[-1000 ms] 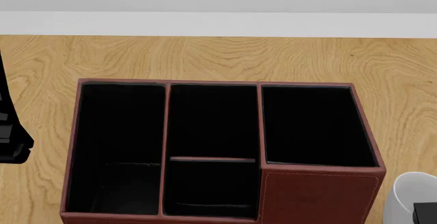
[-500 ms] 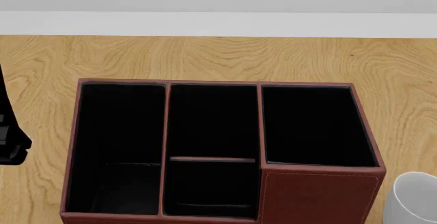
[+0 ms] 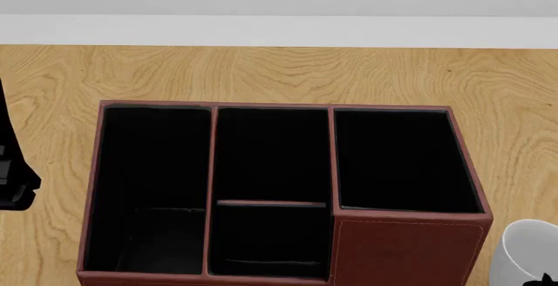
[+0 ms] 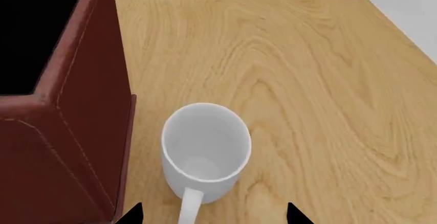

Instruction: Pick up the white mug and place it to the right of the caddy.

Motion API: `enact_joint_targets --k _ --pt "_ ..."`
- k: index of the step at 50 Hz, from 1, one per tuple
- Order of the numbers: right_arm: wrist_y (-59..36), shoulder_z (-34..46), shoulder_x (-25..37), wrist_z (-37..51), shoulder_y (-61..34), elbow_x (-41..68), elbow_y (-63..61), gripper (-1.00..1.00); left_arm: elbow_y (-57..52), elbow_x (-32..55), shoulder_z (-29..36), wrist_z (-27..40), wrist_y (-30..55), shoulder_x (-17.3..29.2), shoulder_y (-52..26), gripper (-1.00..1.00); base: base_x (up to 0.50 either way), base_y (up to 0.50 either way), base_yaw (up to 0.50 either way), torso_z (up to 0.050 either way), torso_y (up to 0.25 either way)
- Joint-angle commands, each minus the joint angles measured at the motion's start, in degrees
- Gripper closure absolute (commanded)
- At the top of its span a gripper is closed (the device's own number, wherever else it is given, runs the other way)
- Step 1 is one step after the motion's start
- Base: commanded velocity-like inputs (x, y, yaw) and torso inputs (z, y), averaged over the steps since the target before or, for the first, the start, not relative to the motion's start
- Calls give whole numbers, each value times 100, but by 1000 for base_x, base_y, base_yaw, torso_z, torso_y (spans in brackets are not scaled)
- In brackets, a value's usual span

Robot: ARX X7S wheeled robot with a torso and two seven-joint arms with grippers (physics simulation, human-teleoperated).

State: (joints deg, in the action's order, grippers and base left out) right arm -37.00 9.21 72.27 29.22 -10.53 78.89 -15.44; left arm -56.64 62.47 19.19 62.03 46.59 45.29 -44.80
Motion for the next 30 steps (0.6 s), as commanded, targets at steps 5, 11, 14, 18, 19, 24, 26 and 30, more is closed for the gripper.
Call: enact_joint_targets --k 5,11,14,18,19,24,26,30 --pt "726 -1202 653 147 1485 502 -530 -100 21 -42 39 -24 -76 29 9 -100 0 0 0 0 0" --pt "721 -2015 670 169 2188 525 -679 -100 -1 -43 25 -15 -126 70 55 -100 0 0 1 0 0" --pt "590 -2492 562 142 2521 475 -778 -100 -57 -12 10 26 -145 97 73 -100 0 0 0 0 0" --pt "440 -2918 414 115 2797 388 -900 -100 -101 38 11 79 -147 116 57 -100 0 0 0 0 0" --pt "377 -3076 364 104 2880 378 -944 -100 -123 68 6 104 -146 125 47 -100 0 0 0 0 0" --pt "75 -3763 110 46 3223 296 -1157 -100 -215 149 15 205 -159 165 29 -100 0 0 0 0 0" --pt "35 -3846 57 30 3276 252 -1203 -100 -232 151 30 217 -181 177 34 -100 0 0 0 0 0" --pt "-160 -4288 -135 -20 3481 191 -1366 -100 -254 162 61 240 -235 208 32 -100 0 0 0 0 0"
